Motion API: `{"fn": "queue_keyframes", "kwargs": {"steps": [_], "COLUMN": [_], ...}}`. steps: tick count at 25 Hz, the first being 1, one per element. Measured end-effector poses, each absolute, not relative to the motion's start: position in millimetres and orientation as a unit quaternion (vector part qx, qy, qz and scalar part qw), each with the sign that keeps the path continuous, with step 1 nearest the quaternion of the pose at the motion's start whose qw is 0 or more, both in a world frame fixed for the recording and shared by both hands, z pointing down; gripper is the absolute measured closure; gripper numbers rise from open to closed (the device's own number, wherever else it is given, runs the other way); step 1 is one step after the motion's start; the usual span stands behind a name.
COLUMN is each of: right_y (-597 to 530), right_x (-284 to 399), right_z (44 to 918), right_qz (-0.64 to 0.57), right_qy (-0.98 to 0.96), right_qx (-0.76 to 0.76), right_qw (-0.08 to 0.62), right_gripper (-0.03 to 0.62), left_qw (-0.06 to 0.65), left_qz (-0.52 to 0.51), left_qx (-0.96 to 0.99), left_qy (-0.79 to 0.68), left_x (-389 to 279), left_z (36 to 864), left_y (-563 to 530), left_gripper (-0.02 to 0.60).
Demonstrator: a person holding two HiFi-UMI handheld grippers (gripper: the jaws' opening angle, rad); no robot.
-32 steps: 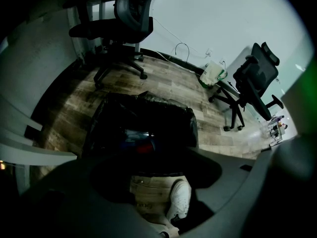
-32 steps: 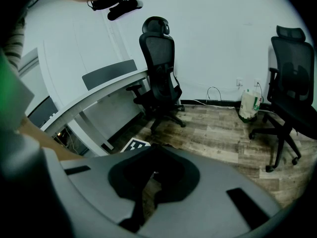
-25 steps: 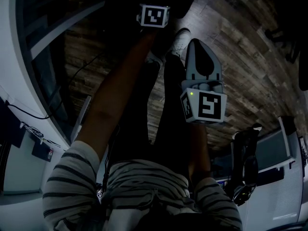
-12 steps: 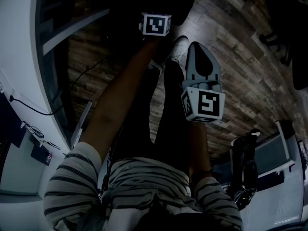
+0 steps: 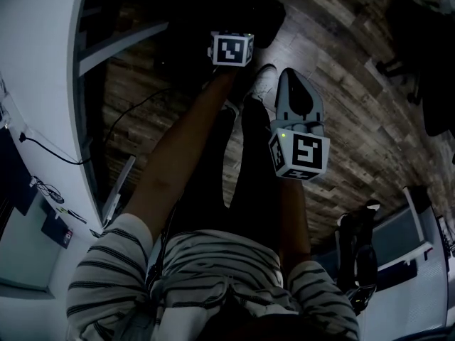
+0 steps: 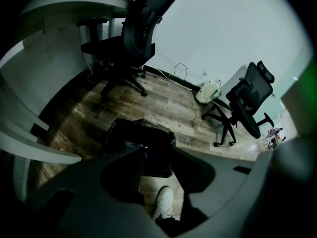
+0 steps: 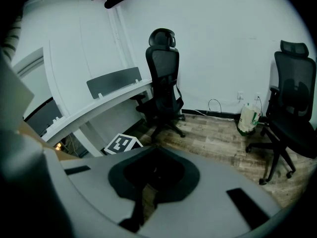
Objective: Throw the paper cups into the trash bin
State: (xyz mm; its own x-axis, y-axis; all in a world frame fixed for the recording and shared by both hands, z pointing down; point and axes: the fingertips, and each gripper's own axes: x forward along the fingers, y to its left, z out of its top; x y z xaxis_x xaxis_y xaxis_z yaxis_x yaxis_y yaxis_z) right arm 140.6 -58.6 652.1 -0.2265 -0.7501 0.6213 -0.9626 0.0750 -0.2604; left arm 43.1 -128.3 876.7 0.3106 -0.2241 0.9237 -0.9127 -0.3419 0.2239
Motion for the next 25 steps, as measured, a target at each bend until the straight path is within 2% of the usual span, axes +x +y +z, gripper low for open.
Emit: {"fn": "queue_keyframes", "kwargs": {"steps": [9, 25], "right_y": [-60.6, -59.8], "right_x": [136.1, 125.3], "right_z": [625.2, 565.2], "right_qz": [0.306, 0.272], "right_qy": [-0.722, -0.736], "right_qx": [0.597, 0.597], "right_qw": [0.169, 0.164], "right_gripper": [0.585, 0.585], "left_qw": [0.416, 0.38], "left_qz": [0.368, 0.326], "left_qx": [0.72, 0.741], "left_qy": [-0.416, -0.446], "left_x": [49.2, 34.5], "left_z": [825.2, 720.9], "left_y": [-125.3, -120.0], "left_gripper": [0.437, 0.532]}}
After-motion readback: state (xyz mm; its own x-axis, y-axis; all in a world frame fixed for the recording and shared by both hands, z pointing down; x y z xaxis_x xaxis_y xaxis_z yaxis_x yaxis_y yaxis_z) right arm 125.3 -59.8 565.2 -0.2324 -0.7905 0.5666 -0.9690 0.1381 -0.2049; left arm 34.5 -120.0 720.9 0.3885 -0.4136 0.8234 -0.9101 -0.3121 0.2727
